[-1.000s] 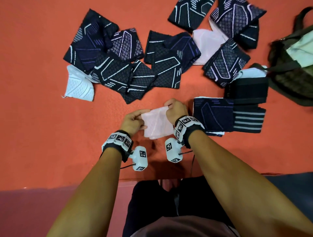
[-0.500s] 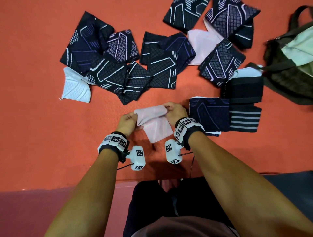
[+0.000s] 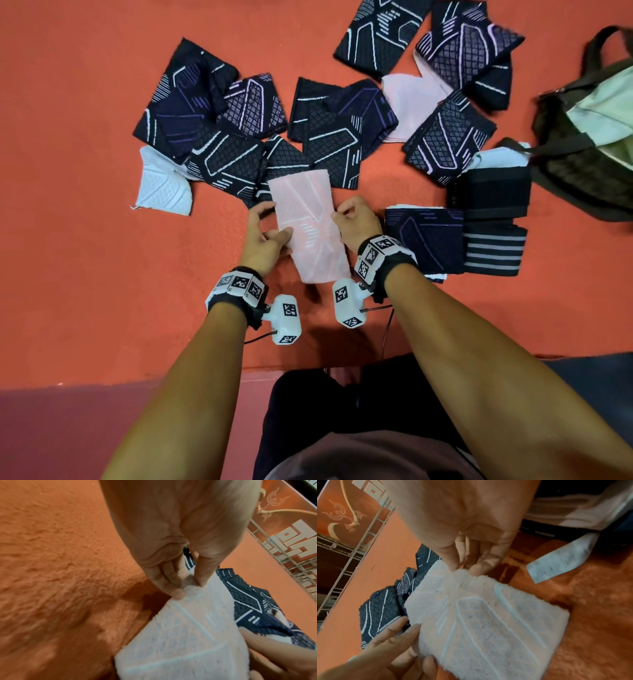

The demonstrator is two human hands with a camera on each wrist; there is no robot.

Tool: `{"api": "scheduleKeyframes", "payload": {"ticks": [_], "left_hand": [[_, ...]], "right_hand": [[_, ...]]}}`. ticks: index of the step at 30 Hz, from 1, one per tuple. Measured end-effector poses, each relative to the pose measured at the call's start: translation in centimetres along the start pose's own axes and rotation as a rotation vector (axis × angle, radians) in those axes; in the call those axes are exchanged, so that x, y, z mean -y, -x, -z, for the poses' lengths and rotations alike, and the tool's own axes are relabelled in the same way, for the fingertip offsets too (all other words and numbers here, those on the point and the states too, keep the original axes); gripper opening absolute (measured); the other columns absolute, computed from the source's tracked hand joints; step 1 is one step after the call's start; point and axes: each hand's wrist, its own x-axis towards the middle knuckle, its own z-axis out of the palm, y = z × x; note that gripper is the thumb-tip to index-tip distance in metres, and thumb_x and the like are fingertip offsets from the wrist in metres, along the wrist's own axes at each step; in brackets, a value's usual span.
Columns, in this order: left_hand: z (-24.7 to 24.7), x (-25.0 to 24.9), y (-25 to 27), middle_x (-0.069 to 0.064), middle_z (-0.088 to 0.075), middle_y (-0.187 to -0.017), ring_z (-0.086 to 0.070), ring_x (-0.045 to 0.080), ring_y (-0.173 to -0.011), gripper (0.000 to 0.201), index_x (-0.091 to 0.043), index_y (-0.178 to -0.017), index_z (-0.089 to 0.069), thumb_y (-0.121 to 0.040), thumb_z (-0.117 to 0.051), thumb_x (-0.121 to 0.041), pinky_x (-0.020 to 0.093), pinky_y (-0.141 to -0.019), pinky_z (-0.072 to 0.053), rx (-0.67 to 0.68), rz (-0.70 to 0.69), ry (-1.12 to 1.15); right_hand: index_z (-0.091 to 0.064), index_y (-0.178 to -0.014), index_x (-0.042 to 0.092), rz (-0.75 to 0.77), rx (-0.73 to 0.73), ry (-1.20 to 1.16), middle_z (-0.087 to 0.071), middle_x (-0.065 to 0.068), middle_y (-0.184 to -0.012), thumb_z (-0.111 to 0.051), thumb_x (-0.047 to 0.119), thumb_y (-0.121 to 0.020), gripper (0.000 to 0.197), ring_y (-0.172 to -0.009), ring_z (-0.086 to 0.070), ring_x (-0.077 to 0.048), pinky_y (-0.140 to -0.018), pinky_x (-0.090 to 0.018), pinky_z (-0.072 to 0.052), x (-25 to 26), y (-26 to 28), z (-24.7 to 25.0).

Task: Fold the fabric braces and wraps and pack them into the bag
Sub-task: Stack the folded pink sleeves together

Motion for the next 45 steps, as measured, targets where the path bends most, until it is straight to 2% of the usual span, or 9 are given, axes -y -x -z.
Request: {"api": "scheduleKeyframes", "payload": {"ticks": [2, 7, 14, 21, 31, 38, 40, 42, 45], "left_hand": [[-0.2, -0.8, -0.2, -0.001, -0.054, -0.053, -0.056, 0.012, -0.053, 0.036, -0.019, -0.119, -0.053, -0.093, -0.059, 0.006, 0.031, -0.063, -0.056, 0.03, -0.007, -0.01], [-1.0, -1.7, -1.0, 0.006, -0.063, -0.084, -0.057, 0.016, -0.071, 0.031, -0.015, -0.103, -0.067, -0.085, -0.066, 0.01, 0.026, -0.065, -0.054, 0.145, 0.067, -0.045], [-0.8, -1.4, -0.9, 0.007, -0.064, -0.074, -0.059, 0.017, -0.064, 0.037, -0.017, -0.096, -0.067, -0.081, -0.066, 0.017, 0.031, -0.066, -0.055, 0.065, 0.121, -0.045], [-0.4, -2.9, -1.2, 0.01, -0.07, -0.094, -0.065, 0.021, -0.085, 0.047, -0.006, -0.113, -0.068, -0.075, -0.07, 0.02, 0.035, -0.087, -0.057, 0.081, 0.137, -0.056], [-0.7, -2.8, -1.7, -0.002, -0.066, -0.083, -0.062, -0.003, -0.065, 0.048, 0.001, -0.119, -0.067, -0.074, -0.073, 0.017, 0.012, -0.067, -0.052, 0.068, 0.047, -0.221], [-0.8, -2.1, -1.7, -0.008, -0.058, -0.067, -0.055, -0.007, -0.049, 0.035, 0.001, -0.115, -0.069, -0.082, -0.073, 0.009, 0.007, -0.058, -0.045, 0.062, -0.042, -0.307], [-0.8, -2.1, -1.7, -0.003, -0.064, -0.075, -0.06, -0.003, -0.062, 0.036, -0.003, -0.115, -0.071, -0.079, -0.079, 0.001, 0.016, -0.069, -0.052, 0.077, -0.049, -0.345], [-0.7, -2.1, -1.5, 0.009, -0.067, -0.108, -0.063, 0.012, -0.097, 0.046, -0.022, -0.114, -0.073, -0.07, -0.089, -0.022, 0.033, -0.094, -0.053, 0.121, -0.053, -0.409], [-0.7, -1.7, -1.3, 0.007, -0.032, -0.143, -0.033, 0.014, -0.129, 0.064, -0.042, -0.121, -0.064, -0.064, -0.092, -0.035, 0.03, -0.115, -0.031, 0.141, -0.051, -0.583]], "right_hand": [[-0.058, -0.087, 0.025, 0.029, 0.027, -0.027, -0.063, 0.003, -0.083, -0.065, 0.016, -0.09, 0.012, -0.08, -0.064, -0.022, -0.076, -0.034, -0.055, 0.6, 0.1, 0.6], [-0.066, -0.085, 0.031, 0.024, 0.236, 0.004, -0.067, -0.007, -0.101, -0.068, 0.005, -0.081, 0.026, -0.088, -0.066, -0.027, -0.082, -0.043, -0.058, 1.5, 0.0, 1.4], [-0.064, -0.084, 0.031, -0.032, 0.187, -0.089, -0.066, -0.015, -0.101, -0.06, -0.012, -0.078, 0.044, -0.076, -0.063, -0.02, -0.078, -0.042, -0.06, 1.4, 0.8, 1.6], [-0.073, -0.107, 0.011, -0.035, 0.264, -0.156, -0.067, 0.0, -0.092, -0.064, -0.018, -0.079, 0.041, -0.078, -0.062, -0.008, -0.063, -0.009, -0.05, 2.7, 0.7, 3.6], [-0.071, -0.086, 0.035, 0.042, 0.207, -0.06, -0.07, -0.002, -0.095, -0.067, -0.016, -0.076, 0.052, -0.095, -0.068, -0.021, -0.086, -0.034, -0.059, 1.5, -0.5, 2.5], [-0.068, -0.113, 0.029, 0.084, 0.17, -0.047, -0.066, 0.004, -0.096, -0.069, -0.012, -0.078, 0.054, -0.098, -0.067, -0.02, -0.09, -0.03, -0.056, 0.4, -0.5, 2.0], [-0.067, -0.115, 0.028, 0.091, 0.176, -0.053, -0.063, 0.003, -0.095, -0.065, -0.014, -0.078, 0.056, -0.097, -0.066, -0.022, -0.088, -0.029, -0.055, 0.6, -0.3, 1.9], [-0.068, -0.107, 0.029, 0.117, 0.198, -0.092, -0.061, 0.0, -0.089, -0.053, -0.017, -0.075, 0.058, -0.086, -0.063, -0.022, -0.076, -0.028, -0.053, 0.9, 0.0, 1.9], [-0.072, -0.1, 0.015, 0.172, 0.237, -0.141, -0.06, 0.015, -0.071, -0.038, -0.017, -0.074, 0.054, -0.071, -0.055, -0.005, -0.065, -0.018, -0.043, 1.8, 0.6, 2.0]]}}
